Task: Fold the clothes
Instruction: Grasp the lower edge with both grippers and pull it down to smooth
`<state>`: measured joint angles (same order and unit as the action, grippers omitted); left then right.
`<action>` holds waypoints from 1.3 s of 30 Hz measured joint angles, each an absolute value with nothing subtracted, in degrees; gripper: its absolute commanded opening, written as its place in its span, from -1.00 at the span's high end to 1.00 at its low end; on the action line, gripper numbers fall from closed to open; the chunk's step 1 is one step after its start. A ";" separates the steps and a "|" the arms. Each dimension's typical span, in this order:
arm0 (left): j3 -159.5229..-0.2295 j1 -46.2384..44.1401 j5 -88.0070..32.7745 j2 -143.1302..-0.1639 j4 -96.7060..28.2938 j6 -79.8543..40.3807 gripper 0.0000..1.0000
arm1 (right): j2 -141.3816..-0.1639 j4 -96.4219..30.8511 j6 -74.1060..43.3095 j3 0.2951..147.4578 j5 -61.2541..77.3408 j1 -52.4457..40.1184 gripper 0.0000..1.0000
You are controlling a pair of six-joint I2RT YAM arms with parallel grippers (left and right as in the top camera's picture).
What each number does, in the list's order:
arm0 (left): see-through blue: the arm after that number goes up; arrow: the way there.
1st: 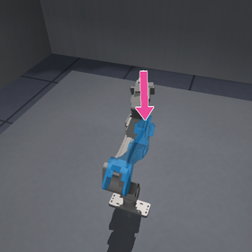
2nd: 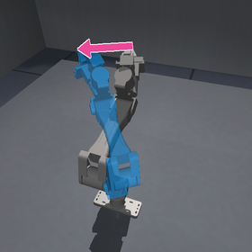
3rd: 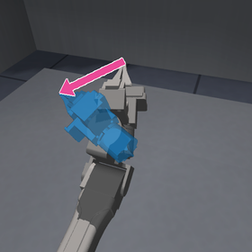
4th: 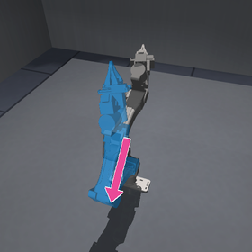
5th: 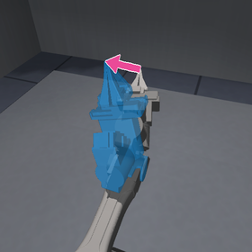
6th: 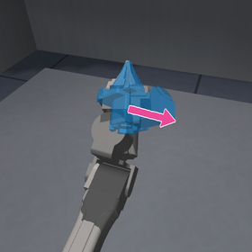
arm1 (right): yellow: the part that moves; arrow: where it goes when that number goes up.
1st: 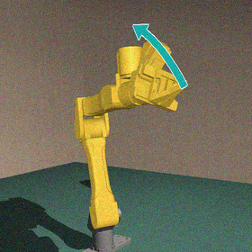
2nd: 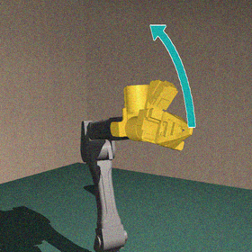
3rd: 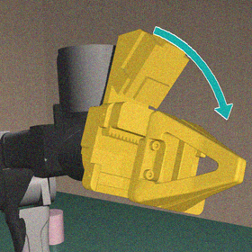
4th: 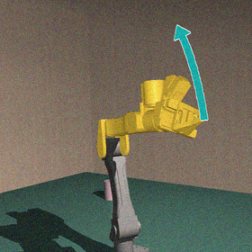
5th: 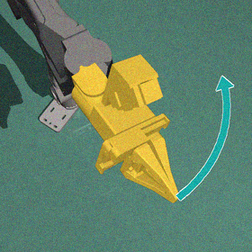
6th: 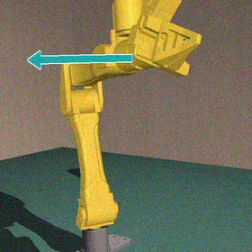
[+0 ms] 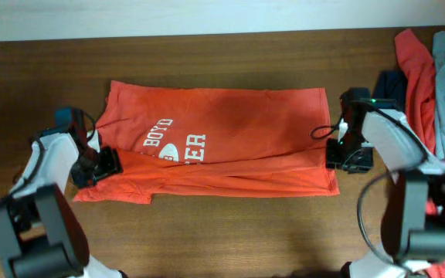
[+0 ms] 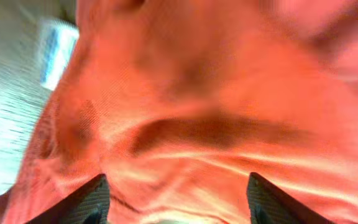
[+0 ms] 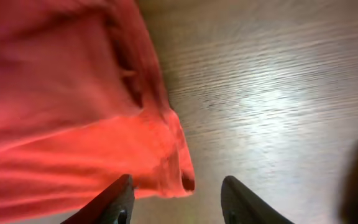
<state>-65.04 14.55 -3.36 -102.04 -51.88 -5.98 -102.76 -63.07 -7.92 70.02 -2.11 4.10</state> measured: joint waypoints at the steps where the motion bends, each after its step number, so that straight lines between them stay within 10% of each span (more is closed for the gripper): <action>1: -65.04 14.20 -3.53 -100.60 -51.66 -5.78 -0.45 | -101.45 -62.98 -7.90 70.02 -2.11 4.10 -0.03; 39: -65.04 13.02 2.22 -104.75 -34.85 -5.28 -0.32 | -98.41 -63.90 -7.25 70.02 -2.11 4.16 -0.06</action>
<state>-65.04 13.02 2.22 -104.75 -34.85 -5.28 -98.41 -63.90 -7.25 70.02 -2.11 4.16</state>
